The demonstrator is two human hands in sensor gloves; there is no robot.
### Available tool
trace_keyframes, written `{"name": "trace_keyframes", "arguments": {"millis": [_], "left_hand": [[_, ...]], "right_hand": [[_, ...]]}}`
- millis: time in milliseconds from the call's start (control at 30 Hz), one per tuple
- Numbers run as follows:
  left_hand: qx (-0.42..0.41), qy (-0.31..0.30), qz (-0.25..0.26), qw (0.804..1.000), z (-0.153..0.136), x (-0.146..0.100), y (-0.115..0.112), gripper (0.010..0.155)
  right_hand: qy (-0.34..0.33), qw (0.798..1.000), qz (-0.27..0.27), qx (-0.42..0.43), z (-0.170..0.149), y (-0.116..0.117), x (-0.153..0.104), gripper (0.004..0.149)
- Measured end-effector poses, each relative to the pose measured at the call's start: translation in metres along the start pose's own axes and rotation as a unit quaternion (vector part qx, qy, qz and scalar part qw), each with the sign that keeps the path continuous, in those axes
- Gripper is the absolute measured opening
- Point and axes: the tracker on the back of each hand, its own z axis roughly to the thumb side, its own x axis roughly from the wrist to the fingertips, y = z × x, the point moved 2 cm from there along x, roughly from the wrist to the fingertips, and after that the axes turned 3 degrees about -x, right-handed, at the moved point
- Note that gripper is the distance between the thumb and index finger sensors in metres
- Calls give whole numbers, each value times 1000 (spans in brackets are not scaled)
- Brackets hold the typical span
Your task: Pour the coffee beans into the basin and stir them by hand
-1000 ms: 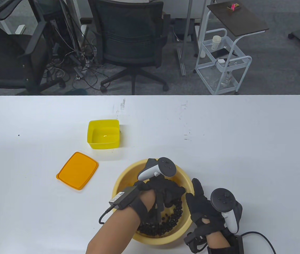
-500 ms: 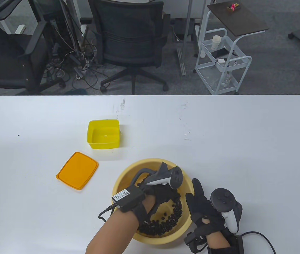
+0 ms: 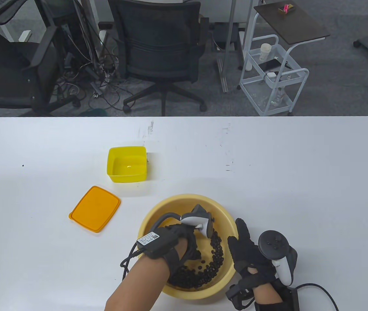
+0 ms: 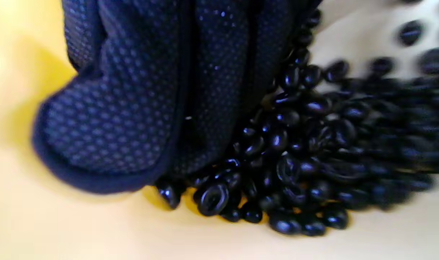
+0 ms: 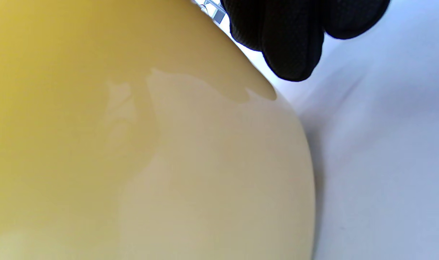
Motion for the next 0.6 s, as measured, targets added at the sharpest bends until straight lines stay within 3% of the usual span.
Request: {"name": "trace_keyframes", "arguments": {"millis": [100, 267, 467, 600], "left_hand": [[-89, -99, -19, 991, 9, 1, -3, 81], [-213, -241, -8, 947, 27, -1, 0, 74], [-265, -279, 39, 922, 28, -7, 14, 71], [-267, -261, 89, 924, 23, -9, 24, 71]], "right_hand": [[0, 1000, -1, -1, 0, 0, 0, 66], [0, 1000, -1, -1, 0, 0, 0, 66], [1, 1000, -2, -1, 0, 0, 0, 65], [1, 1000, -2, 0, 0, 0, 0, 65]]}}
